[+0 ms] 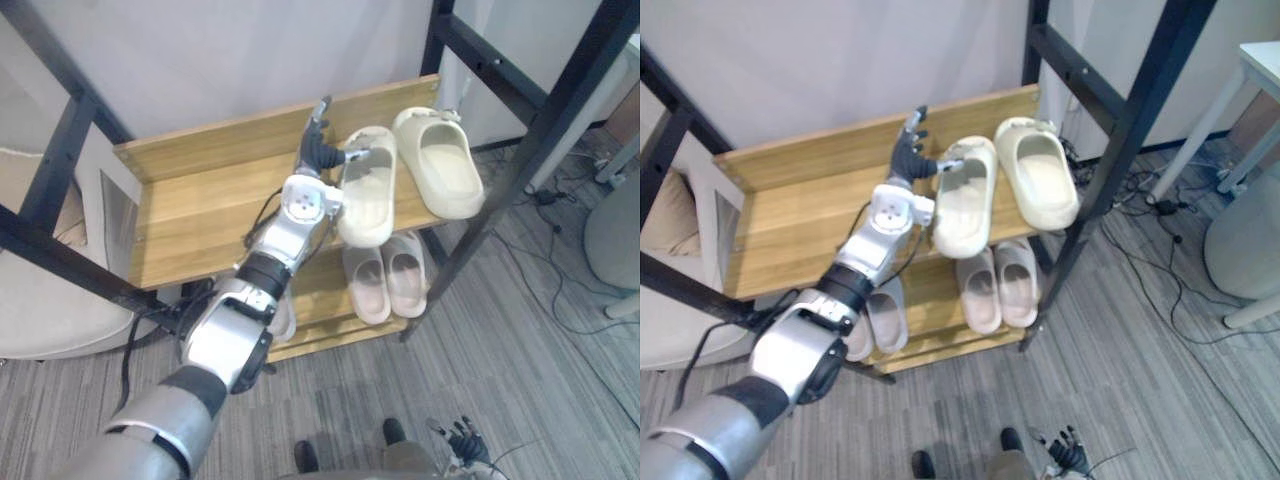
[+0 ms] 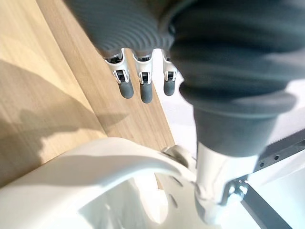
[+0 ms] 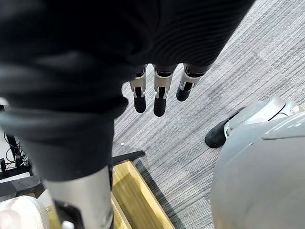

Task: Organize the slippers on the shoe rack

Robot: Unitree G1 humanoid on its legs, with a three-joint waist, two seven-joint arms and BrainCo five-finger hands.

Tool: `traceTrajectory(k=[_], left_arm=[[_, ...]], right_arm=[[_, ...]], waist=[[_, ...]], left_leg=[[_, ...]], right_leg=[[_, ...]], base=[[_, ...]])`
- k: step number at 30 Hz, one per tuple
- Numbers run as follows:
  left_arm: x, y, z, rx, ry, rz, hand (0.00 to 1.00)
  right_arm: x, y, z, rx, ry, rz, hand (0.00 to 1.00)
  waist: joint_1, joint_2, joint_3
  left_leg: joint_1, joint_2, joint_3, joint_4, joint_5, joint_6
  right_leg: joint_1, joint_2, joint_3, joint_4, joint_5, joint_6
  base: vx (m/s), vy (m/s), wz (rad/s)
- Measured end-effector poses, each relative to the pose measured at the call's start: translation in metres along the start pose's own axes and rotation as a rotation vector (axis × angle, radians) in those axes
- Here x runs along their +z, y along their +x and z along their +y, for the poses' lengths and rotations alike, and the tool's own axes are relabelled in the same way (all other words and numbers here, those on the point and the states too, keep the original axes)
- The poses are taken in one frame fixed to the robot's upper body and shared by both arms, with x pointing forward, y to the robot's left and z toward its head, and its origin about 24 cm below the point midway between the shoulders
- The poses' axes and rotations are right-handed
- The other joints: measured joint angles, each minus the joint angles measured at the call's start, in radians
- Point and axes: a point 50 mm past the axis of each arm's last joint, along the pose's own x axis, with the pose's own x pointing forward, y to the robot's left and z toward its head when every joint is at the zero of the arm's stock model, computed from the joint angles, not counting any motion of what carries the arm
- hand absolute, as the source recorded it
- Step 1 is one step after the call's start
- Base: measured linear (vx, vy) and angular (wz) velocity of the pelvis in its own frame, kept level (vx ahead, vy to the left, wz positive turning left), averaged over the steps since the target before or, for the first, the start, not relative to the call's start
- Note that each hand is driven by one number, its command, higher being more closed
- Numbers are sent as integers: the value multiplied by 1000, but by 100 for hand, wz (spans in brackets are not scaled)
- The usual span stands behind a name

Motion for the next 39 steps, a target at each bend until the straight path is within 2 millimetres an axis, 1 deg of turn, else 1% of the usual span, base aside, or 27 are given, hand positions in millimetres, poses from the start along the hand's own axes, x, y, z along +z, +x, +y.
traceTrajectory(k=[5,11,15,18,19,20,21,22,25,28,29,33,34,39], left_arm=[[0,0,0,0,-13,-3,0],[-3,-4,-1,0,-79,3,0],[-5,-16,-1,-2,-185,-27,0],[-20,-34,-1,1,-263,-14,0],[-21,-35,-1,2,-269,-11,0],[-27,-41,-1,4,-315,-1,0],[-32,-48,0,7,-354,11,0],[-33,-50,1,8,-360,10,0],[-44,-69,5,21,-486,26,0],[-52,-78,5,19,-528,51,0],[-57,-83,4,12,-549,65,0],[-66,-96,2,-7,-576,95,0],[-66,-99,-1,-23,-579,90,0],[-63,-106,-14,-105,-588,83,0]], right_arm=[[-2,1,-2,-6,-6,10,0],[-2,1,-2,-6,-11,14,0],[-2,1,-2,-4,-16,13,0],[-3,1,1,2,-37,19,0],[-3,1,1,4,-40,19,0],[-3,1,3,6,-44,18,0],[-2,2,4,9,-47,19,0],[-2,2,4,9,-48,19,0],[-2,4,7,14,-60,33,0],[-1,5,10,30,-85,31,0],[-1,5,12,40,-93,31,0],[2,7,26,80,-109,29,0],[1,7,32,99,-113,35,0],[-1,8,34,106,-130,57,0]], waist=[[1,0,0],[2,-1,-1],[4,-2,-2],[5,-12,-6],[5,-13,-6],[5,-17,-6],[9,-20,-7],[10,-20,-8],[23,-29,-7],[26,-36,-6],[27,-42,-8],[37,-56,-6],[47,-59,-5],[64,-67,-6]], left_leg=[[0,-8,-2,0,4,6],[1,-17,-14,0,9,13],[1,-20,-24,0,11,14],[16,-24,-39,-2,11,14],[16,-24,-41,-2,11,14],[16,-23,-53,-2,12,12],[16,-22,-54,-4,14,11],[16,-22,-54,-4,14,11],[24,-21,-67,-18,24,10],[31,-21,-76,-18,24,10],[34,-21,-81,-18,24,10],[37,-17,-86,-18,25,8],[37,-16,-87,-18,25,7],[36,-15,-105,-18,27,6]], right_leg=[[3,-8,-1,-6,7,6],[18,-18,-9,-25,20,11],[25,-21,-24,-27,21,12],[65,-21,-47,-66,36,8],[68,-21,-50,-69,37,8],[76,-20,-61,-75,39,6],[80,-19,-65,-82,44,4],[80,-19,-65,-85,45,3],[93,-18,-83,-103,54,2],[112,-18,-91,-109,54,2],[122,-18,-99,-114,54,1],[123,-15,-106,-114,54,1],[123,-14,-107,-114,54,1],[134,-13,-125,-114,53,1]], base=[[-43,-3,1],[-43,-3,6],[-20,-16,8],[-9,-14,12],[-30,-34,19],[-44,-40,16],[-40,-34,13],[-41,-27,4],[-54,-29,10],[-24,-25,11],[-21,-28,11],[-30,-18,4],[-32,-32,2],[-12,-24,8]])
